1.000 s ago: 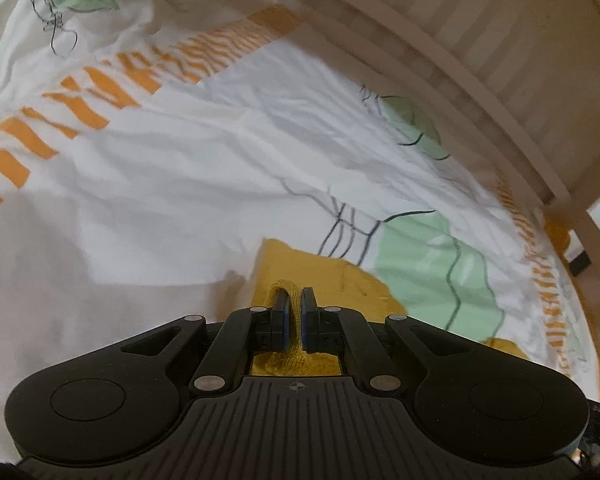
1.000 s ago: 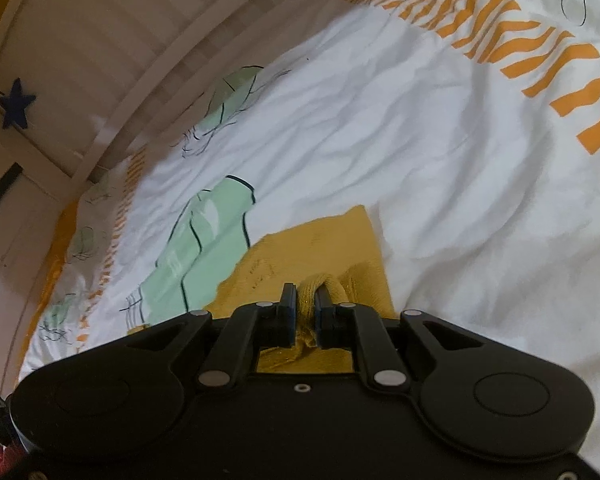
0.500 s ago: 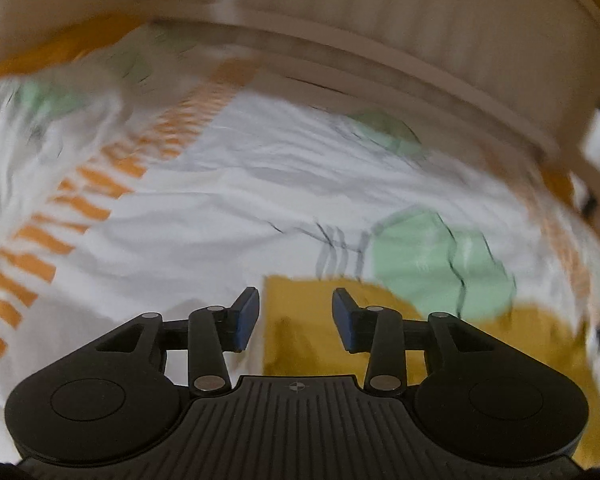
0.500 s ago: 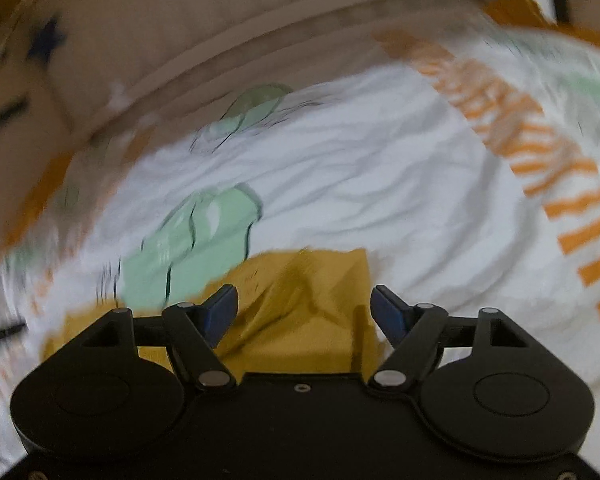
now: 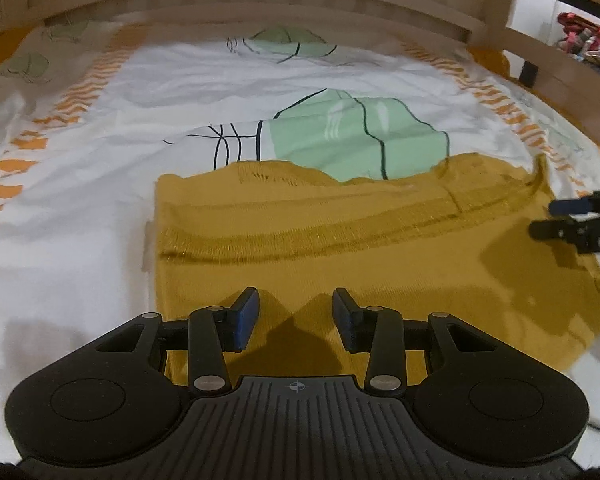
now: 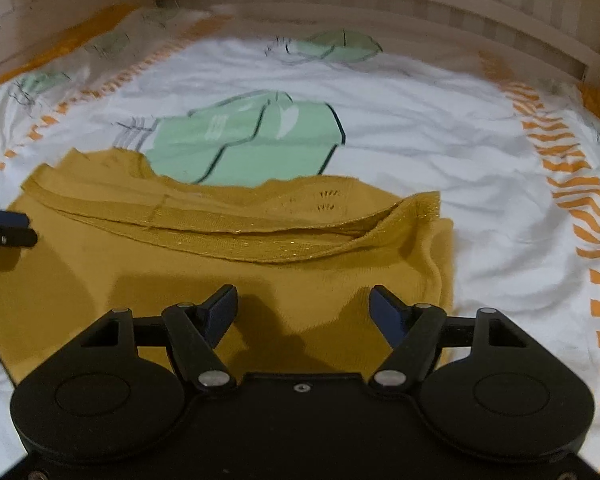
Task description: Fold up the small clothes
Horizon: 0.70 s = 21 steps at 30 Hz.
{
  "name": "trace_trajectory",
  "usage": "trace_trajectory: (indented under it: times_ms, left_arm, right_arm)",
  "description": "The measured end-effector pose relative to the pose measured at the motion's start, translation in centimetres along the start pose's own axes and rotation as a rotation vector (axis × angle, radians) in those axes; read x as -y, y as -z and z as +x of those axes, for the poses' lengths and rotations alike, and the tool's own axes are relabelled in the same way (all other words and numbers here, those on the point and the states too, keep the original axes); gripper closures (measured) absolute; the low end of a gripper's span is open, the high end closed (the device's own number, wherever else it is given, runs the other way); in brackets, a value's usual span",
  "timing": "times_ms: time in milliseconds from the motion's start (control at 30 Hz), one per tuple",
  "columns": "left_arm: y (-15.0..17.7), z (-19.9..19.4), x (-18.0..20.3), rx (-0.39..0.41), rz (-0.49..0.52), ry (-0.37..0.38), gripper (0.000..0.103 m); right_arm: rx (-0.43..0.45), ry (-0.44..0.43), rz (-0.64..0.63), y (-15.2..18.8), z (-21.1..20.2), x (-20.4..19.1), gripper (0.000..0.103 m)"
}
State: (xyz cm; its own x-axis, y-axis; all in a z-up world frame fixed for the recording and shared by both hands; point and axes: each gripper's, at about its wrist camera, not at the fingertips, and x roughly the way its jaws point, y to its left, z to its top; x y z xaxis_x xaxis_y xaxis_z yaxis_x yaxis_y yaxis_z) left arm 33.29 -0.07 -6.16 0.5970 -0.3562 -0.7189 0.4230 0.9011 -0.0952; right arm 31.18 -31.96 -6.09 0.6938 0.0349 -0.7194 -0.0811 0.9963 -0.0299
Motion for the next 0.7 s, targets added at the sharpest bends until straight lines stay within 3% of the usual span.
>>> trace_trajectory:
  times_ms: [133, 400, 533, 700]
  left_arm:
    - [-2.2, 2.3, -1.1, -0.029, -0.052, -0.005, 0.064]
    - [-6.2, 5.3, -3.5, -0.030, -0.178, -0.057, 0.064]
    - [-7.3, 5.3, -4.6, -0.001, -0.240, -0.102, 0.064]
    - [-7.1, 2.9, -4.9, 0.046, -0.256, -0.092, 0.064]
  right_arm:
    - [-0.017, 0.007, 0.028, -1.3, 1.5, 0.8, 0.027]
    - [-0.032, 0.004, 0.211, -3.4, 3.8, 4.0, 0.027]
    - [-0.014, -0.012, 0.280, -3.4, 3.7, 4.9, 0.027]
    - [0.004, -0.010, 0.315, -3.1, 3.1, 5.2, 0.027]
